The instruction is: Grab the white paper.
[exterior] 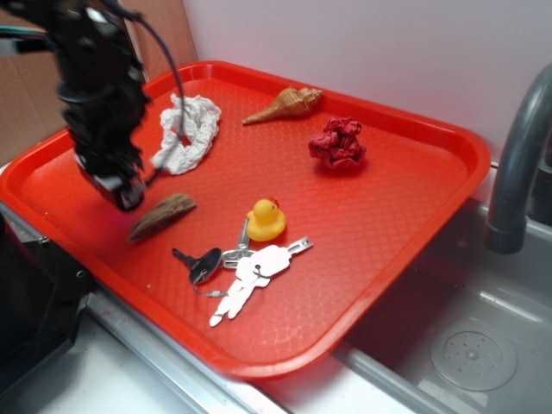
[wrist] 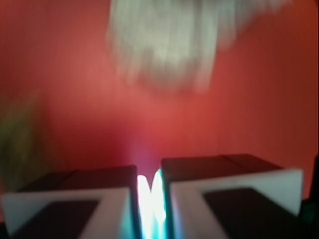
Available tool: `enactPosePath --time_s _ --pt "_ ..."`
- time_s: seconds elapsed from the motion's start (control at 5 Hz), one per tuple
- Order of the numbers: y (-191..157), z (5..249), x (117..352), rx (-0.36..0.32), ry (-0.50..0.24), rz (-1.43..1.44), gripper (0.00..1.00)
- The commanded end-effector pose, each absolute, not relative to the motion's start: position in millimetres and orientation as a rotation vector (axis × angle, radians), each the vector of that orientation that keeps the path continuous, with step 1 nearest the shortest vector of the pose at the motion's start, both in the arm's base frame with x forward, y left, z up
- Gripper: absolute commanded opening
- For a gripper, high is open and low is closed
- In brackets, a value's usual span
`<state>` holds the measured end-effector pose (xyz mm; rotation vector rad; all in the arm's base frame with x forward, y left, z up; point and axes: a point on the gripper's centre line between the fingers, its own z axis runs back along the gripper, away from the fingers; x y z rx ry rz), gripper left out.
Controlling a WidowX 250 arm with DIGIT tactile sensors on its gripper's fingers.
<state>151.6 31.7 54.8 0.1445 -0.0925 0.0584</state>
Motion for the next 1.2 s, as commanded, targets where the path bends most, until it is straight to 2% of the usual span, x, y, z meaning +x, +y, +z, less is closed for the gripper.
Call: enactPosePath --time_s 0.0,0.2,0.4,0.6,0.8,1.0 --pt "61 150 178 0.100 -0.171 0.330 0.00" --pt "61 150 178 0.100 -0.171 0.330 1.00" --pt "61 150 178 0.100 -0.171 0.330 1.00" --pt "64 124 200 0.133 -0.215 0.508 1.00" --pt "55 107 227 0.107 -0.270 0.574 1.00" --pt "55 81 250 0.114 -0.235 0.607 1.00"
